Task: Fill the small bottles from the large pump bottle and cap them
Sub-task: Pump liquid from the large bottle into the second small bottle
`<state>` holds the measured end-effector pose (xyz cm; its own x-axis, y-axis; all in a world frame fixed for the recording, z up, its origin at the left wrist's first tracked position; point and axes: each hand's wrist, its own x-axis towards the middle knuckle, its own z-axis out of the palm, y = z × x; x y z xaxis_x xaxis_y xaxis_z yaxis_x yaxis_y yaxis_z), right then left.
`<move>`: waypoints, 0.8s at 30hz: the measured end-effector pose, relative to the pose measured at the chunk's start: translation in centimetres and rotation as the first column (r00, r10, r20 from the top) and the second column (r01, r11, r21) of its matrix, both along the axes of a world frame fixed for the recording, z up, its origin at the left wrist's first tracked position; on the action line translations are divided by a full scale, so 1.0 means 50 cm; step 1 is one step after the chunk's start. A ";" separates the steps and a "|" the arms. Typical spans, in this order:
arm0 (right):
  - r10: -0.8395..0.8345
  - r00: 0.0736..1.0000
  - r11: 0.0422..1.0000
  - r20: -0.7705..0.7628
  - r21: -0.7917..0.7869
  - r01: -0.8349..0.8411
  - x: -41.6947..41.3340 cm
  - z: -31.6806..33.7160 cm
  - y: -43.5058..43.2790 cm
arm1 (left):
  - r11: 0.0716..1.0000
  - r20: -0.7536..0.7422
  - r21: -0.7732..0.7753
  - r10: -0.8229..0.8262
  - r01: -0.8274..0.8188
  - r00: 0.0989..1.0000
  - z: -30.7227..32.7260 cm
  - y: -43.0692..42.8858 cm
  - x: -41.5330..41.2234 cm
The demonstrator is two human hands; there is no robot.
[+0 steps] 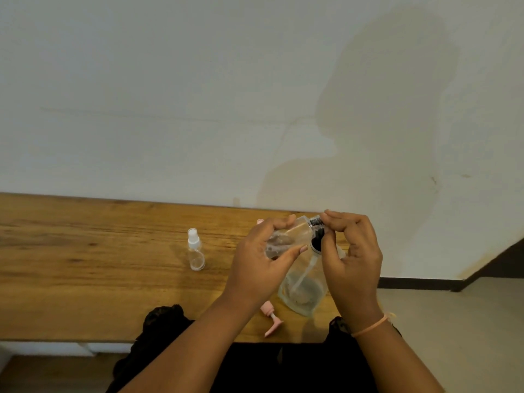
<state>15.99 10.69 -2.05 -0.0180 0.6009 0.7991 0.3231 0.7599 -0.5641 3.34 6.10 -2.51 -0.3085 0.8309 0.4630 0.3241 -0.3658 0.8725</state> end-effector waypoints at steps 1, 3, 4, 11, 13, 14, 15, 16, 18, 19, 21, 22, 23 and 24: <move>-0.003 1.000 1.000 0.011 0.002 0.003 0.000 0.002 0.001 | 1.000 0.000 0.004 0.001 -0.001 1.000 0.000 0.001 -0.001; -0.006 1.000 1.000 0.030 -0.002 0.006 0.001 0.002 0.005 | 1.000 -0.002 0.004 0.002 -0.002 1.000 0.000 0.003 -0.001; -0.006 0.999 1.000 0.033 -0.004 0.006 0.002 0.002 0.008 | 1.000 -0.003 -0.002 0.002 -0.002 1.000 0.000 0.004 -0.001; -0.033 0.994 0.999 0.102 0.016 0.032 0.009 -0.018 0.021 | 0.999 -0.016 -0.052 -0.005 0.004 1.000 -0.006 0.007 0.003; -0.032 0.995 0.999 0.091 0.015 0.031 0.008 -0.019 0.019 | 0.999 -0.019 -0.044 0.009 -0.010 1.000 -0.006 0.005 0.004; -0.029 0.996 1.000 0.079 0.013 0.028 0.007 -0.017 0.016 | 0.999 -0.014 -0.038 0.013 -0.013 1.000 -0.006 0.005 0.004; -0.022 0.998 1.000 0.064 0.007 0.021 0.006 -0.014 0.013 | 0.999 -0.008 -0.033 0.010 -0.011 1.000 -0.004 0.003 0.004; -0.011 0.999 1.000 0.049 0.000 0.011 0.005 -0.011 0.010 | 1.000 -0.007 -0.022 0.009 -0.009 1.000 -0.004 0.003 0.002; 0.001 0.999 1.000 0.035 0.004 -0.001 0.004 -0.004 0.007 | 1.000 -0.020 0.012 0.010 -0.010 1.000 -0.003 0.001 0.000; 0.003 0.999 1.000 0.037 0.014 -0.003 0.004 0.000 0.006 | 1.000 -0.024 0.024 0.010 -0.009 1.000 -0.003 0.000 0.000; 0.006 0.999 1.000 0.049 0.030 -0.008 0.005 0.004 0.007 | 0.999 -0.023 0.033 0.013 -0.012 1.000 -0.001 -0.001 0.000; 0.004 0.999 0.999 0.054 0.032 -0.005 0.005 0.005 0.008 | 0.999 -0.023 0.033 0.013 -0.012 1.000 -0.001 -0.001 0.000; -0.002 0.999 0.999 0.053 0.032 0.001 0.005 0.004 0.009 | 0.999 -0.024 0.032 0.013 -0.013 1.000 0.000 -0.001 0.001; -0.009 0.999 1.000 0.048 0.029 0.008 0.004 0.003 0.011 | 1.000 -0.024 0.028 0.013 -0.012 1.000 0.000 0.000 0.002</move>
